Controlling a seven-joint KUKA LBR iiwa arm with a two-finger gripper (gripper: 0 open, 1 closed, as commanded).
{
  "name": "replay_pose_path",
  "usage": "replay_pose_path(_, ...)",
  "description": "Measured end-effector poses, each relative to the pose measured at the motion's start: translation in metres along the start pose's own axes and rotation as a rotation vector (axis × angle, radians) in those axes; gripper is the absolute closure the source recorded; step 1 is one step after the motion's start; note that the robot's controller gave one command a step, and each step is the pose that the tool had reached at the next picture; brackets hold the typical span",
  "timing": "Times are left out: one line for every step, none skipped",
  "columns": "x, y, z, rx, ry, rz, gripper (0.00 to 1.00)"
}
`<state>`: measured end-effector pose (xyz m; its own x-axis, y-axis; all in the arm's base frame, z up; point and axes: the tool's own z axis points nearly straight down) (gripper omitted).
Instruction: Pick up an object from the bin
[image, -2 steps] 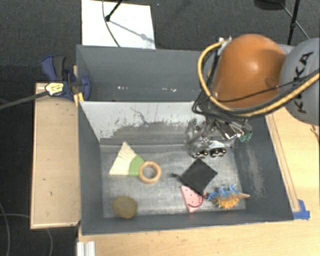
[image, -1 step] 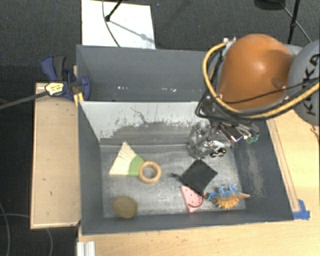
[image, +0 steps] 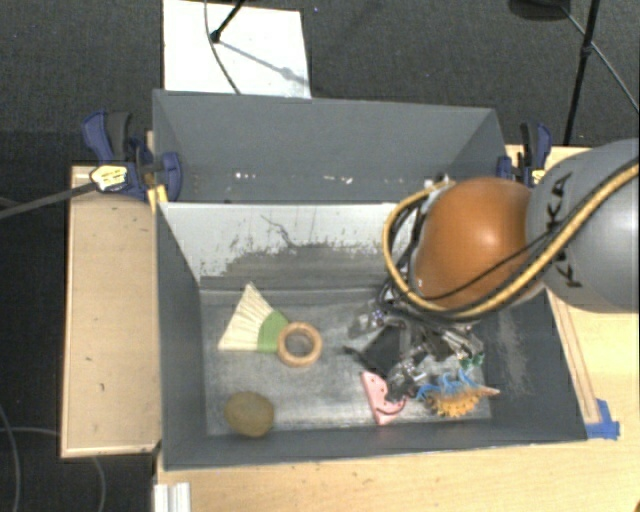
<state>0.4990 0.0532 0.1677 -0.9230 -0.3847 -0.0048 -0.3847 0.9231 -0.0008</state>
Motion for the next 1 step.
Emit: replay_pose_path(0.0029,0.0013,0.0032,-0.001,0.003,0.002,0.00)
